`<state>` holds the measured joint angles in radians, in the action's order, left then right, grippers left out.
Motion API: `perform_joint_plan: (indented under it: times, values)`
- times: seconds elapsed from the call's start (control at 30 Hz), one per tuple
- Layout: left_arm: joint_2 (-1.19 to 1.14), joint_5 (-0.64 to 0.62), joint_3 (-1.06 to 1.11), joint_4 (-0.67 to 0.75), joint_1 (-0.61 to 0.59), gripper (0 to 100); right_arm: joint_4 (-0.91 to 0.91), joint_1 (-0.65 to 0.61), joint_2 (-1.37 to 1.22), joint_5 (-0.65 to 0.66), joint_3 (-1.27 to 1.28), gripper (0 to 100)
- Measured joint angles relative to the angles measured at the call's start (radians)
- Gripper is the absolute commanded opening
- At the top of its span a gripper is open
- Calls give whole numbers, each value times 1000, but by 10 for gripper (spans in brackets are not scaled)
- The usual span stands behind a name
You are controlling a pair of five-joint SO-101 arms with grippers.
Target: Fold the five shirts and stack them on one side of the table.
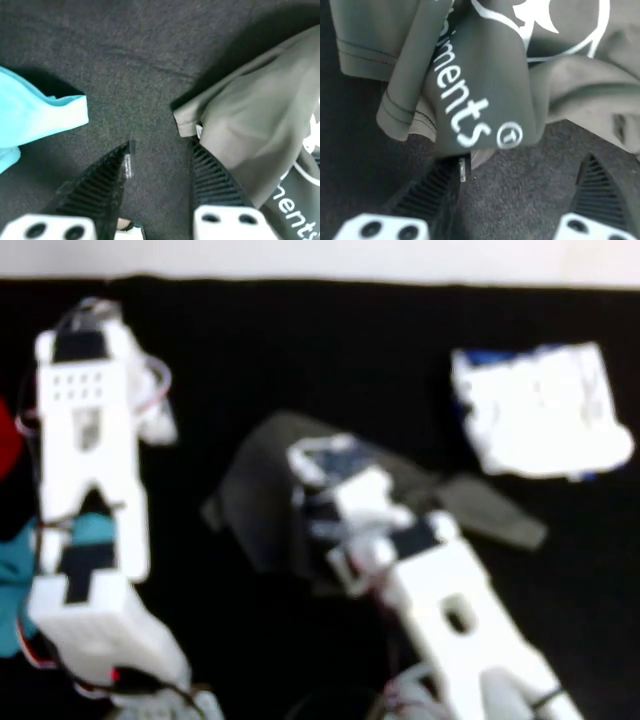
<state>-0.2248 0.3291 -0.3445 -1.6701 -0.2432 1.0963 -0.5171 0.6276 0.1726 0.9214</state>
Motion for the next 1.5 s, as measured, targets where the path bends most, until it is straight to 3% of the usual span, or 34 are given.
perform_joint_plan:
  times: [0.07,0.2,0.27,0.37,0.63,0.73,0.87,0.93,1.07,1.23,1.4,1.5]
  values:
    - [0,0,6,0,-5,171,-51,0,-63,0,0,287]
    - [0,0,11,0,-6,171,-152,77,-229,-2,-12,0]
    - [0,0,11,0,-6,171,-199,153,-304,-2,-18,39]
    - [0,0,11,0,-6,171,-232,279,-350,35,-43,3]
    - [0,0,11,0,-6,171,-236,575,-264,135,-150,9]
    - [0,0,11,0,-6,171,-192,597,-198,138,-160,60]
    - [0,0,11,0,2,171,-123,528,-166,138,-160,205]
    - [0,0,11,0,34,171,-123,517,-166,138,-160,224]
    - [0,0,11,-35,186,171,-149,566,-172,144,-160,224]
    - [0,-104,26,-66,482,171,-189,727,-181,144,-184,224]
    - [0,-127,101,-66,810,173,-192,872,-183,144,-270,224]
    - [0,-127,155,-60,944,175,-192,947,-183,144,-302,224]
